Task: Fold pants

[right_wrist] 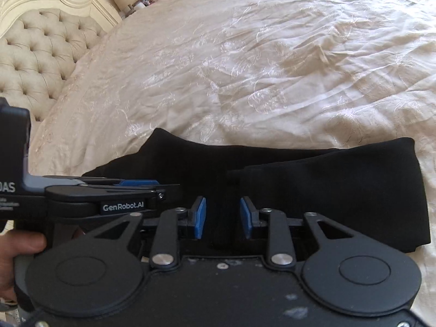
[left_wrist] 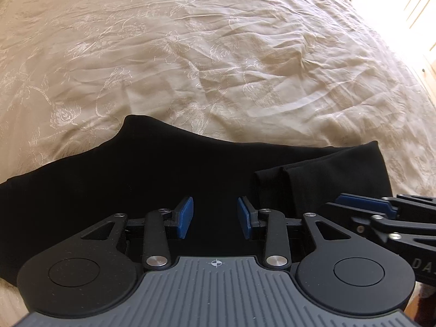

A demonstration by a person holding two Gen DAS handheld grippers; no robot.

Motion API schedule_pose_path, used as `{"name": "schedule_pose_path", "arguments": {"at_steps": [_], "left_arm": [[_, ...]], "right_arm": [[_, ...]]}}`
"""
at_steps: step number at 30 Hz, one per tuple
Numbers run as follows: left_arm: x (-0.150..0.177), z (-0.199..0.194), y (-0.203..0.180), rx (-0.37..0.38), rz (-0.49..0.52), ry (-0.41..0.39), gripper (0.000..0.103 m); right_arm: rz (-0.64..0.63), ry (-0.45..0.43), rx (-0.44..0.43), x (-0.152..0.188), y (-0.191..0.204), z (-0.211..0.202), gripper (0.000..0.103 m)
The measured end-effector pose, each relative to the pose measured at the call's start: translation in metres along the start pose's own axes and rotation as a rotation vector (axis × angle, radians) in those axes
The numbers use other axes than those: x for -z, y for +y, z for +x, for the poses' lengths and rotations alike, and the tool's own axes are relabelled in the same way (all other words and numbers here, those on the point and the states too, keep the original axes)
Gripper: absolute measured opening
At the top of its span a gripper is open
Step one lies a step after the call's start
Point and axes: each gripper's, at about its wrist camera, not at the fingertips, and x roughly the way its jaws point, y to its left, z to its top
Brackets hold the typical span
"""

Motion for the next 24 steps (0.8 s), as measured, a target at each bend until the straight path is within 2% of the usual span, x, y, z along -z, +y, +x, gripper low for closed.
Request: {"name": "schedule_pose_path", "arguments": {"at_steps": [3, 7, 9, 11, 14, 17, 20, 24], "left_arm": [[-0.003, -0.001, -0.009, 0.010, 0.025, -0.010, 0.035], [-0.004, 0.004, -0.029, 0.042, 0.020, -0.006, 0.035], [-0.003, 0.008, -0.043, 0.047, 0.040, -0.008, 0.036], [0.001, 0.014, -0.060, 0.030, 0.070, -0.002, 0.036], [0.009, 0.033, -0.074, -0.004, 0.079, 0.055, 0.036], [0.018, 0.059, -0.078, -0.060, 0.079, 0.129, 0.040], [0.020, 0.064, -0.077, -0.096, 0.052, 0.131, 0.051], [0.018, 0.054, -0.074, -0.119, 0.014, 0.120, 0.053]], "right_arm": [[0.021, -0.055, 0.048, 0.002, -0.008, -0.023, 0.032], [0.094, -0.075, 0.222, 0.001, -0.038, -0.038, 0.033], [0.145, -0.083, 0.282, -0.004, -0.060, -0.040, 0.031], [0.192, -0.099, 0.296, -0.010, -0.080, -0.041, 0.029], [0.209, -0.090, 0.332, -0.022, -0.104, -0.034, 0.028], [0.217, -0.025, 0.352, -0.031, -0.121, -0.016, 0.028], [0.191, 0.052, 0.361, -0.031, -0.132, 0.005, 0.028], [0.137, 0.088, 0.369, -0.028, -0.135, 0.019, 0.029]]}}
